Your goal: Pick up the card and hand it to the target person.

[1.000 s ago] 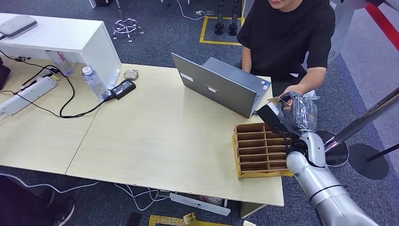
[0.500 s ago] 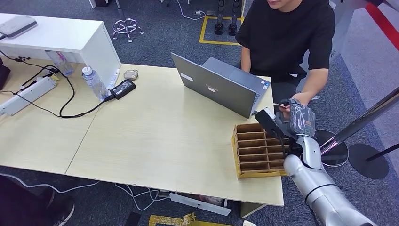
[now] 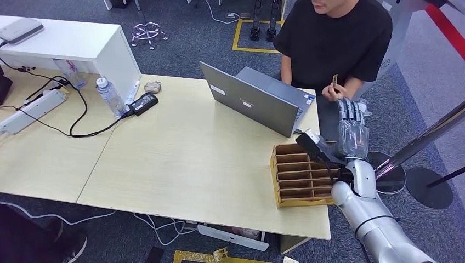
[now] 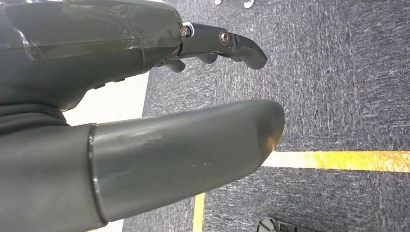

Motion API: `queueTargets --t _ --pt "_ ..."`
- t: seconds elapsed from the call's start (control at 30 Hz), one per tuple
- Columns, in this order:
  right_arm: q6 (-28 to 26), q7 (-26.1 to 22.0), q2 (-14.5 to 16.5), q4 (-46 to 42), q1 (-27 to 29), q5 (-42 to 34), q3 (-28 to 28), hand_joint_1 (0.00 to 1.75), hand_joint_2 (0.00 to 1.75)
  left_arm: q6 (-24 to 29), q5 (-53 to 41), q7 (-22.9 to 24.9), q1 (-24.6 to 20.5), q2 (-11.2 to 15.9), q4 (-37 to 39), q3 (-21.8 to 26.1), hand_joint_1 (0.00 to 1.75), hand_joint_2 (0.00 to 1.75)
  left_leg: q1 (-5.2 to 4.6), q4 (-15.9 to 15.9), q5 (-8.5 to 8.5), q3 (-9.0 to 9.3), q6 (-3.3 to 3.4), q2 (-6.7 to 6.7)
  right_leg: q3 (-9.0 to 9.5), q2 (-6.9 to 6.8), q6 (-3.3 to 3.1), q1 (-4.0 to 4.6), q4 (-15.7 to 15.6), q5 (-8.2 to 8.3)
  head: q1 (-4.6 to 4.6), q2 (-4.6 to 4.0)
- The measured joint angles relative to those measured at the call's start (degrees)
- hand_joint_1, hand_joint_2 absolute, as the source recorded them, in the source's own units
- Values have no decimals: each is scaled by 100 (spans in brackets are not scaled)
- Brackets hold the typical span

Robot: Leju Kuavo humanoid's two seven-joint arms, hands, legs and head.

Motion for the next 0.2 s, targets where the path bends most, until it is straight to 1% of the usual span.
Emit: queueTargets --t 0.1,0.17,0.2 --pt "-1 -523 49 -162 209 176 -448 0 175 -6 -29 8 0 5 1 -21 0 0 0 0 0 -1 0 0 0 0 0 0 0 0 0 0" --pt "-1 -967 106 -305 360 127 -822 0 175 -6 -38 24 0 7 1 -40 0 0 0 -1 0 -1 0 0 0 0 0 0 0 0 -1 0" --pt "-1 -1078 122 -344 399 103 -922 0 175 -6 -40 28 0 8 1 -46 0 0 0 -1 0 -1 0 0 0 0 0 0 0 0 -1 0"
